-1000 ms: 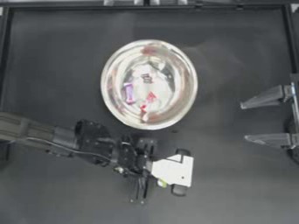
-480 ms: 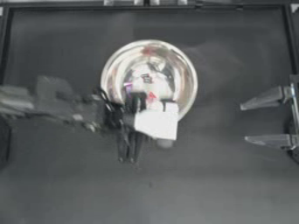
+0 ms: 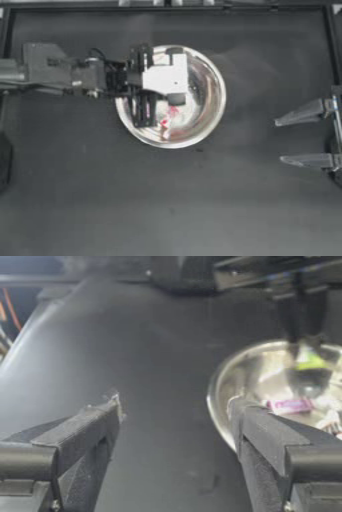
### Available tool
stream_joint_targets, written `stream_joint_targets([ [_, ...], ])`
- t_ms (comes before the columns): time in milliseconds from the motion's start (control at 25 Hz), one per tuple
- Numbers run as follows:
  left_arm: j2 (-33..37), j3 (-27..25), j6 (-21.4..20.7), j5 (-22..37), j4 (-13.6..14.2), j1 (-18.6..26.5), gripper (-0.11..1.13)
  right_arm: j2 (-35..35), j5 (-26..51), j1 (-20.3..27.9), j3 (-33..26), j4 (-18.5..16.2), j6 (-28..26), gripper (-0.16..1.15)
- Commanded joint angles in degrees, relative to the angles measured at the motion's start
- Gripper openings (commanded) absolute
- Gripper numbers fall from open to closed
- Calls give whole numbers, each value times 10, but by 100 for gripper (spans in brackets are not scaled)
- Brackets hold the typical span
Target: Put candies in bowl
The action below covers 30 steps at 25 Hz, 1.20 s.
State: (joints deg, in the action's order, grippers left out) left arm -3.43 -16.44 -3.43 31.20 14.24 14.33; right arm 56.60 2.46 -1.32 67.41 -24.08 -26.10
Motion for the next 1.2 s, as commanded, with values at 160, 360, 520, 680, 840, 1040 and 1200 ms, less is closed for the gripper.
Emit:
stream_joint_targets([
  [160, -16, 5, 0, -36, 19, 30, 39, -3, -4, 0, -7, 3, -1, 95],
  [360, -33, 6, 4, -34, 20, 38, 50, -3, -4, 0, -7, 3, -1, 95],
  [520, -37, 8, 8, -37, 18, 38, 92, -3, -4, 0, -7, 3, -1, 95],
  [680, -33, 9, 13, -37, 16, 37, 103, -3, -4, 1, -7, 3, -1, 95],
  [840, -18, 4, 13, -40, 16, 33, 97, -3, -3, 1, -7, 3, -1, 95],
  [1040, 17, -3, 13, -41, 11, 18, 98, -3, -4, 12, -5, 3, -1, 95],
  [1200, 61, -26, 13, -59, 7, 2, 98, -3, -4, 17, -5, 3, -1, 95],
])
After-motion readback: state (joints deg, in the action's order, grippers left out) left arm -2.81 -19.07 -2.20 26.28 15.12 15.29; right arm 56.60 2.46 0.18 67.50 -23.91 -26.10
